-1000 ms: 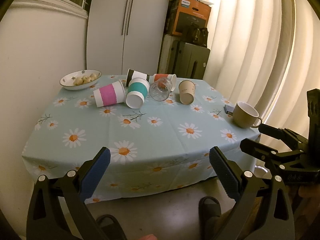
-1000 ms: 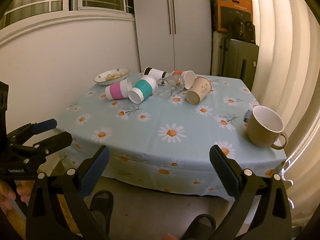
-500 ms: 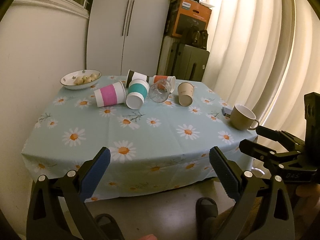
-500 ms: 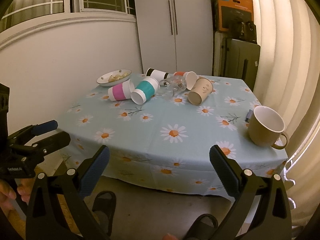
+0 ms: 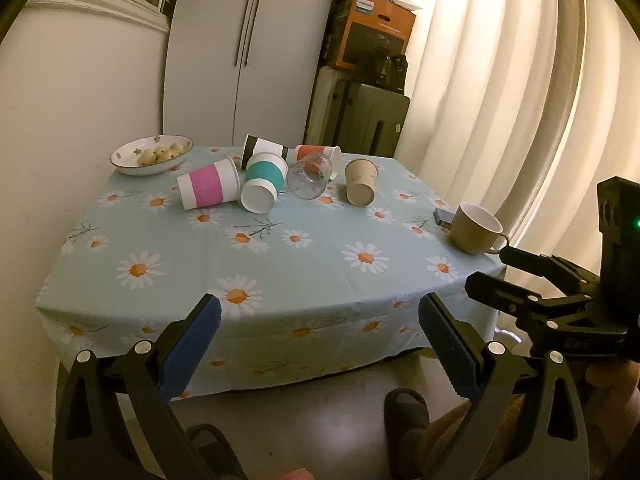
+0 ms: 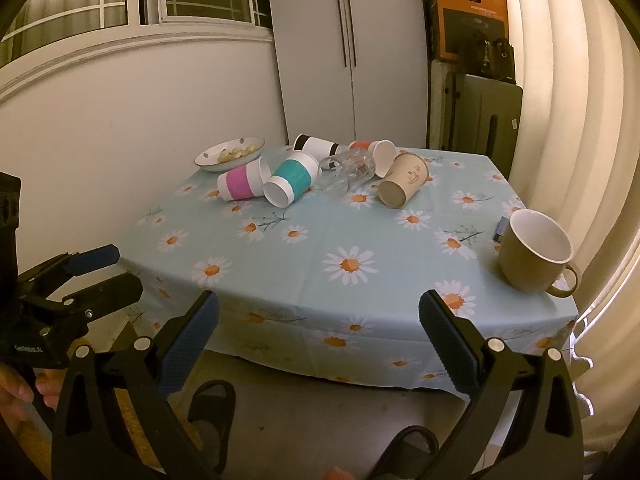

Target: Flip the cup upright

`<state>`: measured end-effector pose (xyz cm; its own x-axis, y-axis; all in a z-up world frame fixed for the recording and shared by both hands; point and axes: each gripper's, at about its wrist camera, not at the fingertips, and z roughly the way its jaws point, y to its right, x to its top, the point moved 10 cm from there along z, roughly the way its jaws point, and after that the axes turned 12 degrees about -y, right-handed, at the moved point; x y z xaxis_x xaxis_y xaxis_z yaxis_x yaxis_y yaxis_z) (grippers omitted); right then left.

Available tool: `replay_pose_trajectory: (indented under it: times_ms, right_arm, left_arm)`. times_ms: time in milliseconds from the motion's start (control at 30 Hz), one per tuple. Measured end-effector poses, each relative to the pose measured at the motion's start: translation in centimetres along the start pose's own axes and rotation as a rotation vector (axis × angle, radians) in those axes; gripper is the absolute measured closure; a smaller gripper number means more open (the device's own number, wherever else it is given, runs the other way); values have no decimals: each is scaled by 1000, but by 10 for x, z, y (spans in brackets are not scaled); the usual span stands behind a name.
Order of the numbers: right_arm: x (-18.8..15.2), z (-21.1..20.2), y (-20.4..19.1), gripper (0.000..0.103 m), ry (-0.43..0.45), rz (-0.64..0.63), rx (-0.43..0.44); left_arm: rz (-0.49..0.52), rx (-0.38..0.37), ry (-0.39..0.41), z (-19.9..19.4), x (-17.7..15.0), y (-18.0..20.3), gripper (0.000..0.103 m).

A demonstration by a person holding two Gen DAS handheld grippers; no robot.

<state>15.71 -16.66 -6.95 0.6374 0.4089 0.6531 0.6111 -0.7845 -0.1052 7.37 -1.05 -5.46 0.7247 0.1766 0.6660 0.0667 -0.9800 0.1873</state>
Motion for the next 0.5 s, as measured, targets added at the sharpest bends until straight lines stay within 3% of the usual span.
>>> replay_pose_trajectory:
  times_ms: [500]
  right_arm:
    - [0,1,-3,4,-3,-7,27]
  left_arm:
    - [-14,-14,-9,0,4,-2,7]
